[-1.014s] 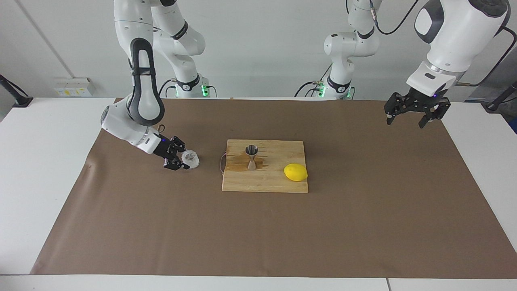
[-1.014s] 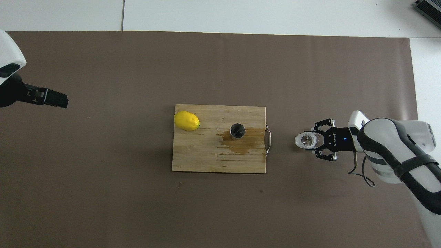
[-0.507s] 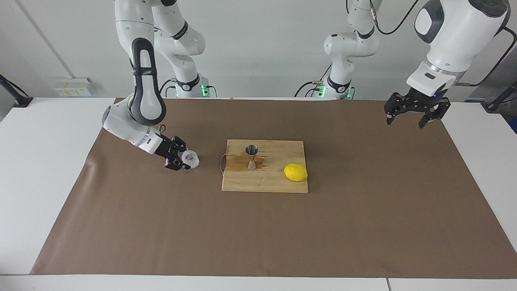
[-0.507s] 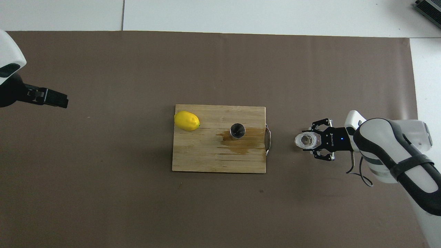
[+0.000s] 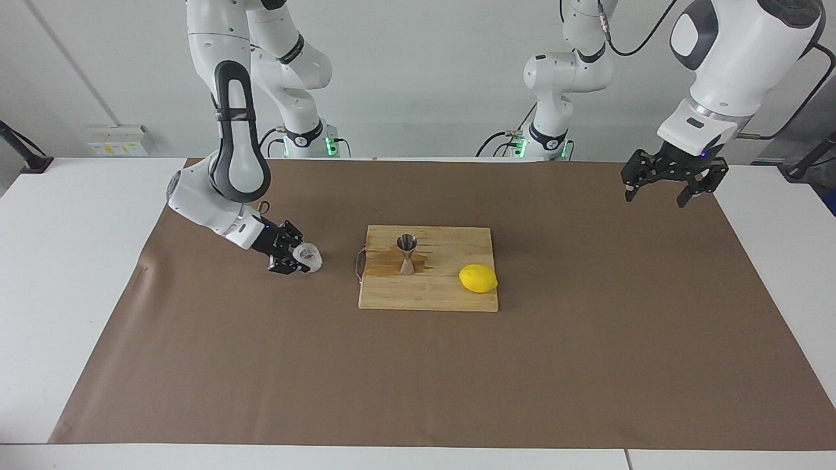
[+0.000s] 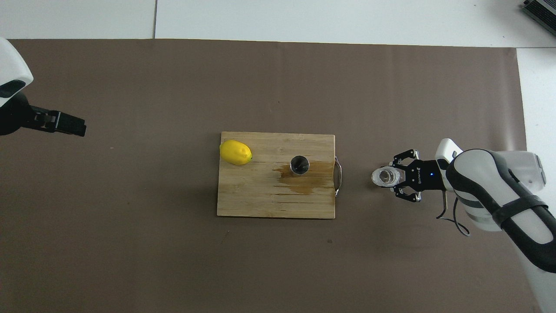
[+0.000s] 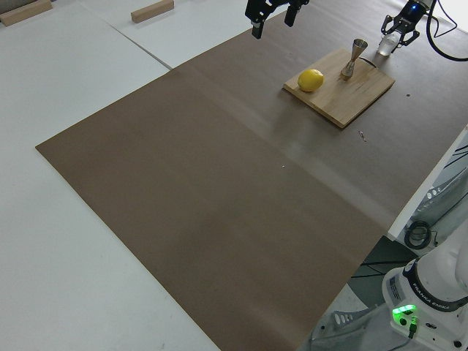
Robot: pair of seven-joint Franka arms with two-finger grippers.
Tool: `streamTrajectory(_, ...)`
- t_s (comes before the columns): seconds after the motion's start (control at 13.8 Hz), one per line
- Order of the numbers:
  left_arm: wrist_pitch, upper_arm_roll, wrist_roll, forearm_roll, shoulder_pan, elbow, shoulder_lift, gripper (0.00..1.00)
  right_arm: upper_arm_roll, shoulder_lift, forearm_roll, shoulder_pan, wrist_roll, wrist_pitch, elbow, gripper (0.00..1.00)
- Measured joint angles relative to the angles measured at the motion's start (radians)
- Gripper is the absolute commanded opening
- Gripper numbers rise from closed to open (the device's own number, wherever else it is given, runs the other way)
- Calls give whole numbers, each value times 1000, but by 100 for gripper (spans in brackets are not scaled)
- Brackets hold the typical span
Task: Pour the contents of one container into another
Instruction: 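Lift the white cup and carry it toward the dark cup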
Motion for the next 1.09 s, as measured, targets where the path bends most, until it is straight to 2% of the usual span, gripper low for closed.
streamTrajectory(0.22,0,0,0,0,0,0,0,100,1,-19,0,36,85,1,29,22)
streamTrajectory(0.65,0,0,0,0,0,0,0,100,3,-81,-16,176,337,9,84,22)
streamTrajectory(1.09,0,0,0,0,0,0,0,100,4,-93,-218,293,649,33,168,23)
